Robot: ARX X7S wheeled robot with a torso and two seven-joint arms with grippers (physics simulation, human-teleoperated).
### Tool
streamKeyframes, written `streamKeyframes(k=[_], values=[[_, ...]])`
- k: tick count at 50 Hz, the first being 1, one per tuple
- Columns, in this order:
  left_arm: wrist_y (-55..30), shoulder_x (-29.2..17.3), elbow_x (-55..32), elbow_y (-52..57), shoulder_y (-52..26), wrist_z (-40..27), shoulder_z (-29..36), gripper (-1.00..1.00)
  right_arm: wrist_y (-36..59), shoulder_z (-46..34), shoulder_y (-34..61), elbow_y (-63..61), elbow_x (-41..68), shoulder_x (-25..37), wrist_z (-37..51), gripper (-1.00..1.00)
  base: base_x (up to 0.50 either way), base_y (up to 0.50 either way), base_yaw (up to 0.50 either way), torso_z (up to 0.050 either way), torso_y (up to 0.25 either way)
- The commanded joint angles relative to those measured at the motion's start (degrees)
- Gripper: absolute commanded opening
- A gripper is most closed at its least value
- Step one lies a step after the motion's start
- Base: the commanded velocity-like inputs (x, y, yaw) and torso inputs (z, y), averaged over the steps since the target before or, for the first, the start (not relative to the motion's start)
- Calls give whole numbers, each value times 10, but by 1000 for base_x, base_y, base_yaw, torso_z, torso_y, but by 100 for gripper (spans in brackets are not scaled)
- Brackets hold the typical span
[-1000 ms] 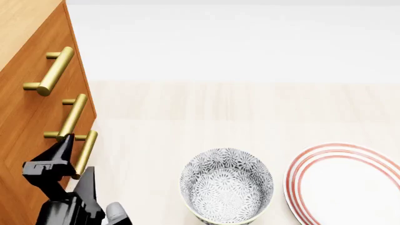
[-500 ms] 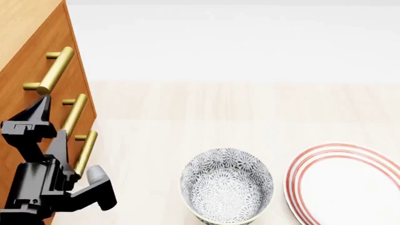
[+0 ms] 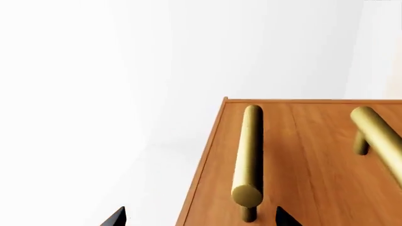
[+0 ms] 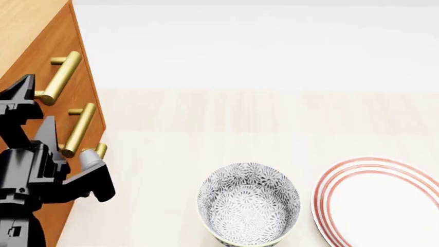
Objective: Open the top drawer of the cabinet.
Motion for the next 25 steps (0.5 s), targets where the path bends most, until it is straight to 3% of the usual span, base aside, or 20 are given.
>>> streamKeyframes(k=[1,25], values=[[20,3,-12,-18,-20,10,2,100,-3,-4,0,1,4,2,-1,100,0,0,0,0,0],[59,50,-70,-135,-56,-34,-28,100,-6,-11,1,5,17,4,-6,100,0,0,0,0,0]])
